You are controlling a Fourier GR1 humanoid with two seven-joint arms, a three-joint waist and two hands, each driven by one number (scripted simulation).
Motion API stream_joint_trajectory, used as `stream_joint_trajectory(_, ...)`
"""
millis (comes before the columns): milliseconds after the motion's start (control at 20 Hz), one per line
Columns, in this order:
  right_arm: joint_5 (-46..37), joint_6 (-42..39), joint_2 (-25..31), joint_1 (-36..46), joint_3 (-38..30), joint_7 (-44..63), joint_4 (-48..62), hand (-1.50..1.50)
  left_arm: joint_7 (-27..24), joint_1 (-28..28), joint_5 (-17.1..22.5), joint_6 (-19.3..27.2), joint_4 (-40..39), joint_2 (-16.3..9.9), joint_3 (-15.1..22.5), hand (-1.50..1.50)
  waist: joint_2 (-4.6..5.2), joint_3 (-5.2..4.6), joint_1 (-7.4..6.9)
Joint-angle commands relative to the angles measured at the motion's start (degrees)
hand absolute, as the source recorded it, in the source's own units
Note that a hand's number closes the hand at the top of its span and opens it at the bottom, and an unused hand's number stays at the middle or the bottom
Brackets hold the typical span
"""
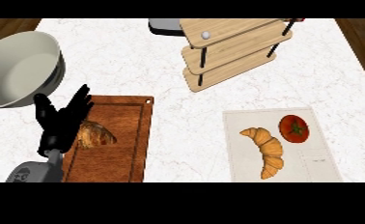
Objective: Pick the tomato from the placemat and place it in the tiered shelf
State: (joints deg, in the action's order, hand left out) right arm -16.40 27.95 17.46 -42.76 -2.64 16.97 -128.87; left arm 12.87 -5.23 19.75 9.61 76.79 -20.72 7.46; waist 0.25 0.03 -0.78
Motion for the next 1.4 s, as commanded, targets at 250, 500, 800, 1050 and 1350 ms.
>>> stream_joint_trajectory(250,-22.2,-3.8,2.0,17.5,3.6,34.7,0.0,-1.50,0.0,-0.6,0.5,-3.2,-3.9,-0.3,-1.3,0.00,0.42,-0.25,-1.06)
stream_joint_trajectory(500,-29.7,-11.4,-0.5,31.7,8.2,48.6,4.8,-1.50,-1.4,-0.2,-2.5,-0.5,-4.3,3.5,0.6,0.00,0.10,-0.16,-0.53)
stream_joint_trajectory(800,-30.5,-14.4,-3.5,37.1,9.1,46.4,16.3,-1.50,2.1,-1.8,-1.4,-2.5,-4.2,1.8,-2.3,0.00,-0.12,-0.05,0.50)
stream_joint_trajectory(1050,-34.4,-16.9,-6.4,40.3,7.6,51.4,18.5,-1.50,-2.4,1.7,-1.9,-5.2,-4.8,2.6,-2.2,0.00,-0.14,-0.08,0.54)
stream_joint_trajectory(1350,-42.5,-16.2,-11.9,42.5,8.9,51.4,23.2,-1.50,3.3,3.2,-2.7,-2.3,2.3,2.8,-3.2,0.00,-0.26,-0.04,0.46)
